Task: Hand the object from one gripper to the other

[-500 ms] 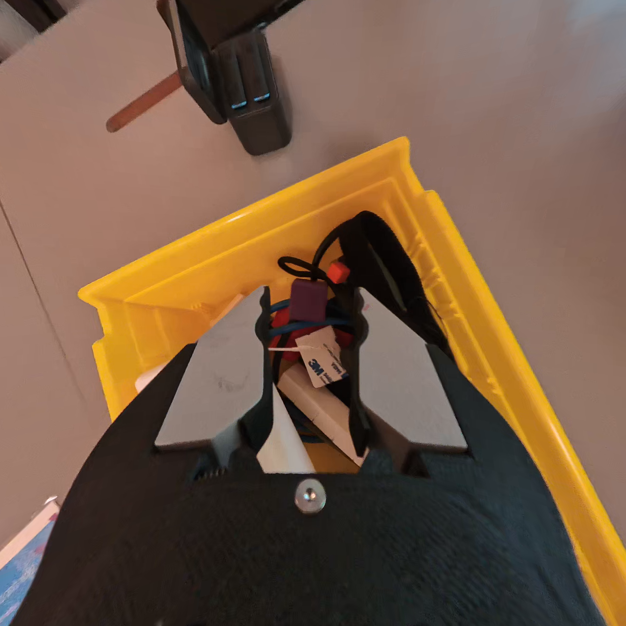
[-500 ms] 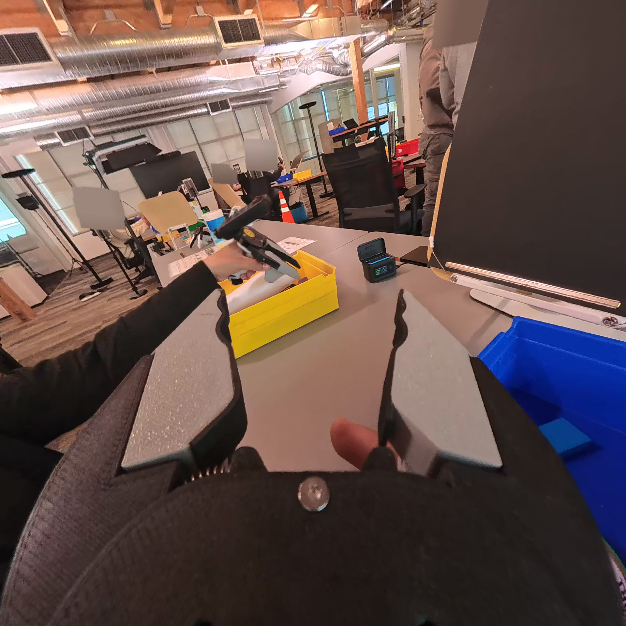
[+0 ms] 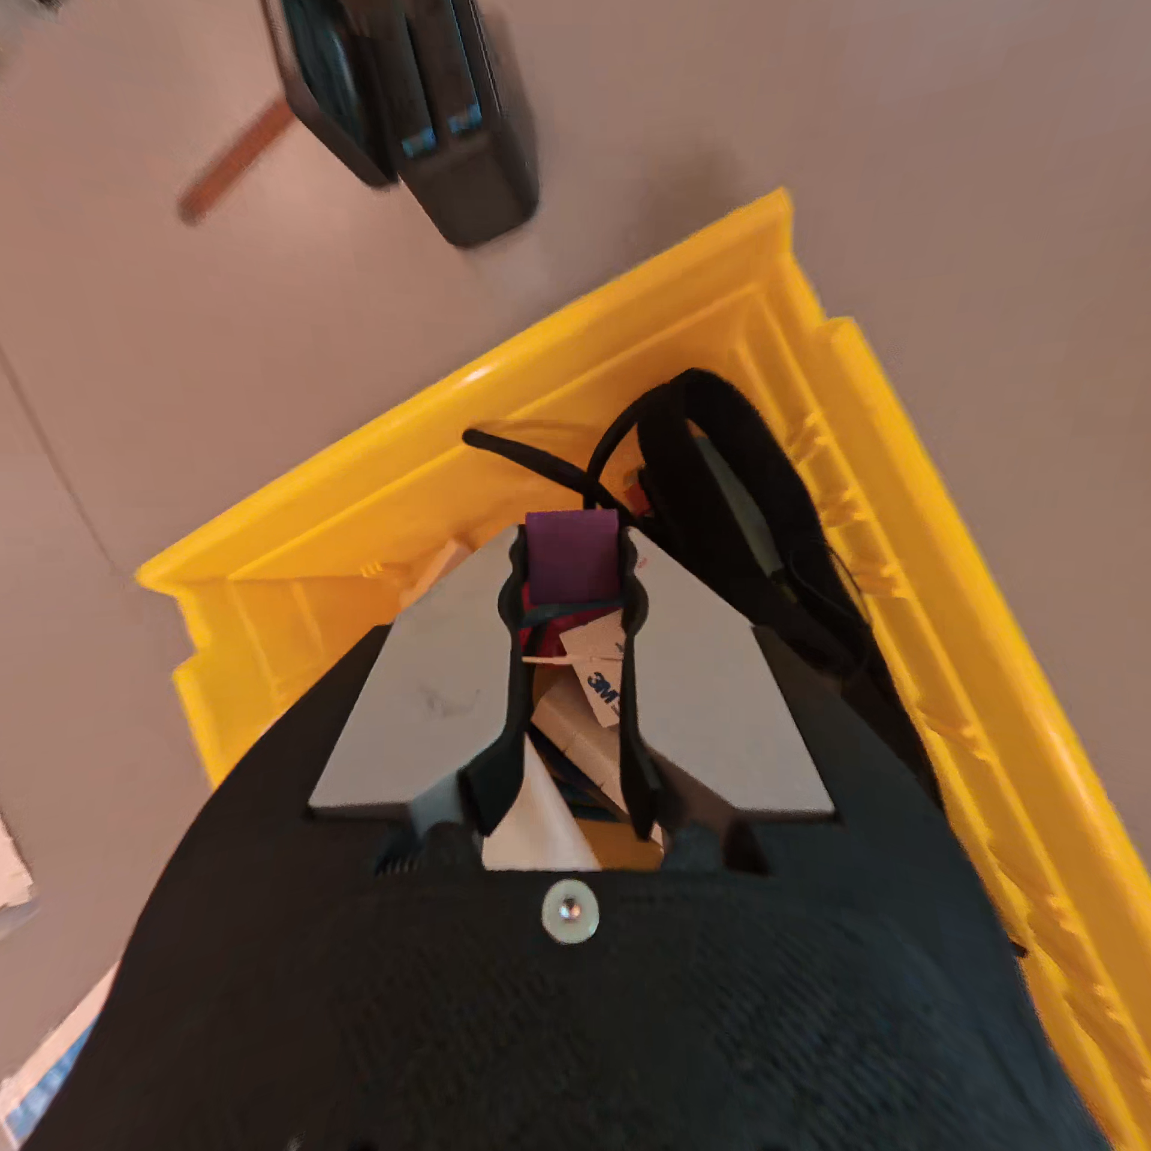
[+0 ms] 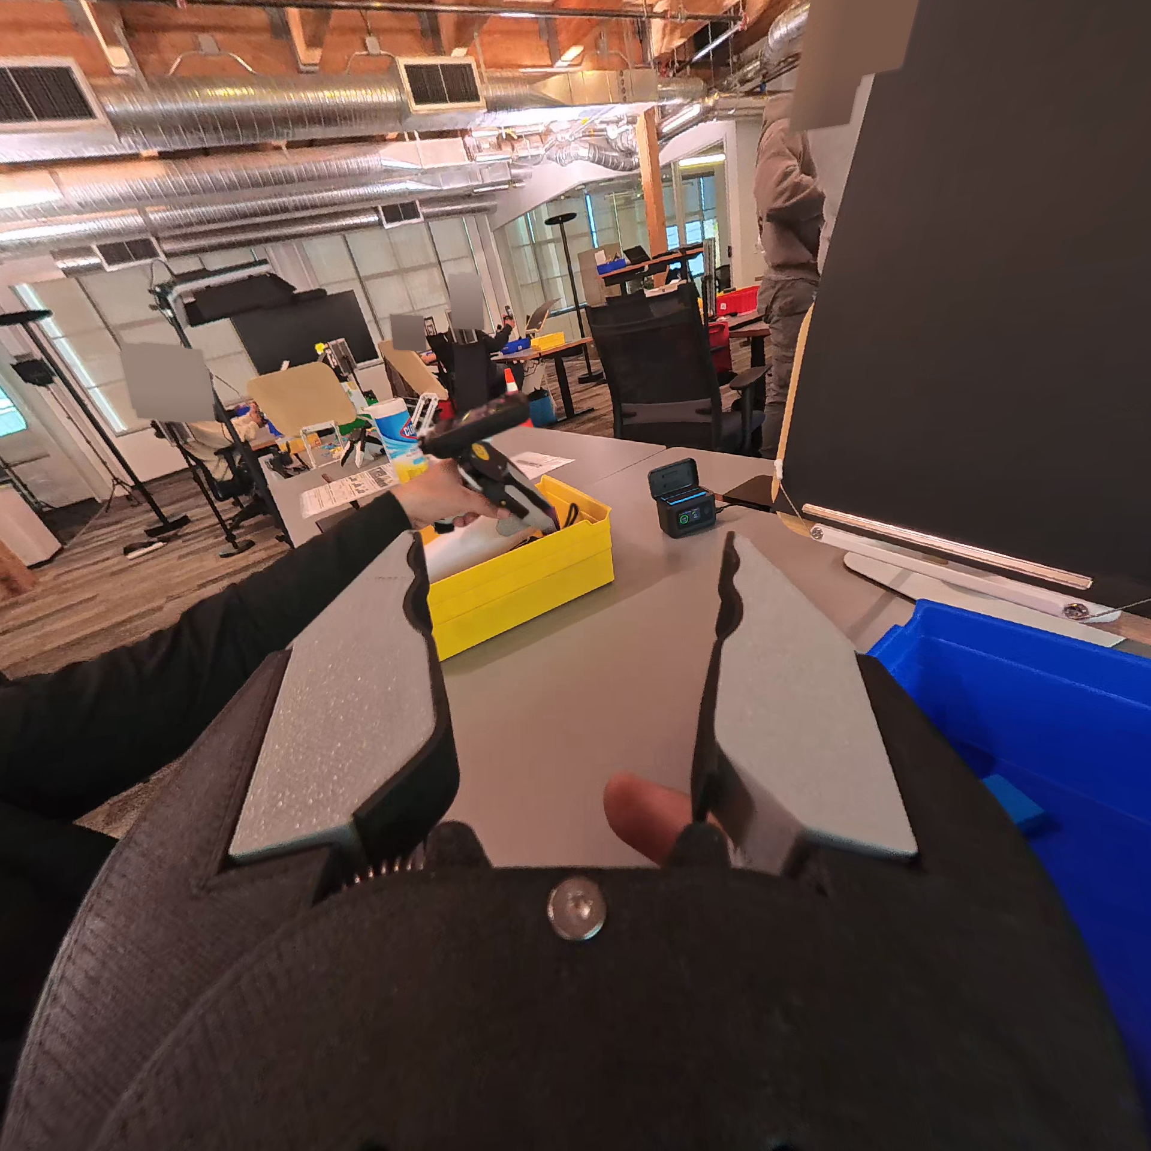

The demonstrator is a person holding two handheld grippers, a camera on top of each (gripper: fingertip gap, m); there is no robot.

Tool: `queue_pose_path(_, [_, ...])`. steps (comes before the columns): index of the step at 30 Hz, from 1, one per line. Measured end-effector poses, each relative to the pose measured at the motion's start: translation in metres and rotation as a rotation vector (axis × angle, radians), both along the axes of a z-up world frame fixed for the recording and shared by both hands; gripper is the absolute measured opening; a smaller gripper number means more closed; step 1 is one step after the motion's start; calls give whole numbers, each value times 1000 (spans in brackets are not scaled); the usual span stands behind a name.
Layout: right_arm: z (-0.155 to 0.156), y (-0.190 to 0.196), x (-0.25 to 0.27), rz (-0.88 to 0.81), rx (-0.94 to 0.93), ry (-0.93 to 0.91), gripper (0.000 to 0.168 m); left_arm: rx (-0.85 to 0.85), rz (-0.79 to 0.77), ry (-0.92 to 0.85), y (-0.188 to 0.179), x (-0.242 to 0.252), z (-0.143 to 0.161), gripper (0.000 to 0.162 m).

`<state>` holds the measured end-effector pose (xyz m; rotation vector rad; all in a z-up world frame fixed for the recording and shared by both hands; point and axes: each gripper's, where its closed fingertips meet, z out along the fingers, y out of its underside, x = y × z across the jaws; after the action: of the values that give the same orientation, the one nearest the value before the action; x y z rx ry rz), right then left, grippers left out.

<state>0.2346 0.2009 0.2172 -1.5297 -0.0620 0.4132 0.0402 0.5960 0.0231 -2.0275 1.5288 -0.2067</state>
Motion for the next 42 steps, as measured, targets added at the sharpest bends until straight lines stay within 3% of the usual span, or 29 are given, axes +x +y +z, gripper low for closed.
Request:
queue_pose_path(1, [0,0,0,3,1,3,91,30,-3,-34,-2,1,13,25])
queue_pose_path(4, [-4,3,-4,20,-21,1,91,135,4,-101,-2,-3,46,25])
queue_pose_path(8, [-12,7,-12,29,-55,-39,91,40,-39,-83,-16,-4,39,25])
queue_pose_path(11, [-13,8,-18,39,-61,-64,89,160,-48,-162,-19,0,65,26])
queue_pose_path(13, [-13,9,-26,62,-62,-75,84,240,-220,-309,-65,24,100,26])
queue_pose_path(15, [-15,13,-36,96,-69,-80,83,444,-426,-387,-128,42,131,26])
queue_pose_path(19, [-19,18,-68,202,-83,-77,80,832,-668,-439,-250,61,158,26])
queue_pose_path(22, [-16,19,-96,266,-64,-77,80,1147,-709,-465,-309,68,175,26])
queue_pose_path(25, [-10,21,-114,276,-26,-60,76,1313,-702,-472,-344,72,182,26])
queue_pose_path(31, [-15,25,-131,285,-10,-135,72,1307,-739,-655,-386,68,187,26])
queue_pose_path(33, [-15,21,-142,351,3,-145,59,1271,-767,-695,-396,68,187,26])
queue_pose_path(35, [-14,12,-159,454,33,-177,26,1237,-787,-721,-402,67,186,26])
queue_pose_path(42, [-14,6,-166,346,50,-384,25,1180,-797,-744,-407,61,187,28])
